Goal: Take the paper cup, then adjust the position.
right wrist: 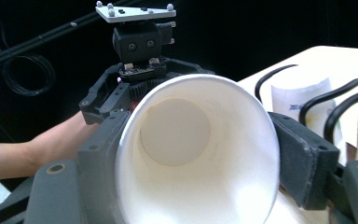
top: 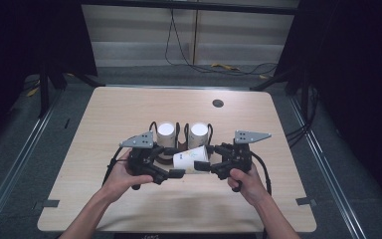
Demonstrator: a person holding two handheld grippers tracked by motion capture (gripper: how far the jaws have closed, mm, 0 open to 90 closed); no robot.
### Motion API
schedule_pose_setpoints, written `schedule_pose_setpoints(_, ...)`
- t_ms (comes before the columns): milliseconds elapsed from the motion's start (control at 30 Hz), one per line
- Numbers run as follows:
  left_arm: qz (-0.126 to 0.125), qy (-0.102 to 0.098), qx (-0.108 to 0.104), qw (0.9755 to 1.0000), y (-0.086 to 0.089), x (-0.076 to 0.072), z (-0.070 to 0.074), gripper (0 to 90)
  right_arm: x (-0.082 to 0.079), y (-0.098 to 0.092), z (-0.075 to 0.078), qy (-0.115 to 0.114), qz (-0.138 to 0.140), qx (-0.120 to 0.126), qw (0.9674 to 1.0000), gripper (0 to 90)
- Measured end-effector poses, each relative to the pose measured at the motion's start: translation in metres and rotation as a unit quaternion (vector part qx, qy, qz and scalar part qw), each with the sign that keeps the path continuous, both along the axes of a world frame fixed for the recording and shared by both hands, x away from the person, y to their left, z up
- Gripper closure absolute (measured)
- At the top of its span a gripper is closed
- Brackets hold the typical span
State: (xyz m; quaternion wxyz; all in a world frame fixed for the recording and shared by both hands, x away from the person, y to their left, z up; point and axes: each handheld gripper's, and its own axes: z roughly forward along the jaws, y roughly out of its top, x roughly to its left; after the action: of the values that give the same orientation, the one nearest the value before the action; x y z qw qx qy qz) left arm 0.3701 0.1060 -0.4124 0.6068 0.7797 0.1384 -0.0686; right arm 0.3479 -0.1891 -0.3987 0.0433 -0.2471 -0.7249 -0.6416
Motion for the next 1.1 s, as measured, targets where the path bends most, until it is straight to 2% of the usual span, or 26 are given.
schedule_pose_setpoints(167,0.015,-0.005,0.011,0.9998,0.002,0.001,0.000,15.7,0.000,0.000,0.001,-0.001,-0.018,-0.024,0.9996,26.1)
schedule_pose_setpoints(267,0.021,0.002,0.009,0.9997,0.003,0.002,-0.002,15.6,0.000,-0.002,0.002,0.002,-0.029,-0.030,0.9991,26.6)
schedule_pose_setpoints(367,0.031,0.001,0.018,0.9993,0.004,0.003,-0.005,15.5,0.001,-0.005,0.003,0.007,-0.039,-0.042,0.9983,27.0)
schedule_pose_setpoints(500,0.040,0.007,0.021,0.9989,0.005,0.005,-0.007,15.5,0.001,-0.008,0.005,0.007,-0.063,-0.074,0.9953,27.3)
schedule_pose_setpoints(667,0.049,0.012,0.034,0.9981,0.007,0.008,-0.012,15.6,0.000,-0.012,0.006,0.003,-0.083,-0.114,0.9900,27.4)
schedule_pose_setpoints(733,0.053,0.014,0.039,0.9977,0.008,0.009,-0.014,15.7,-0.001,-0.012,0.006,-0.003,-0.097,-0.150,0.9839,27.4)
schedule_pose_setpoints(833,0.058,0.009,0.048,0.9971,0.009,0.010,-0.016,15.7,0.000,-0.014,0.004,0.002,-0.110,-0.179,0.9777,27.5)
schedule_pose_setpoints(1033,0.062,0.006,0.047,0.9969,0.011,0.009,-0.014,15.8,-0.003,-0.019,0.003,0.012,-0.120,-0.195,0.9732,27.7)
schedule_pose_setpoints(1100,0.064,0.004,0.052,0.9966,0.013,0.010,-0.014,15.9,-0.004,-0.021,0.003,0.015,-0.128,-0.203,0.9707,27.9)
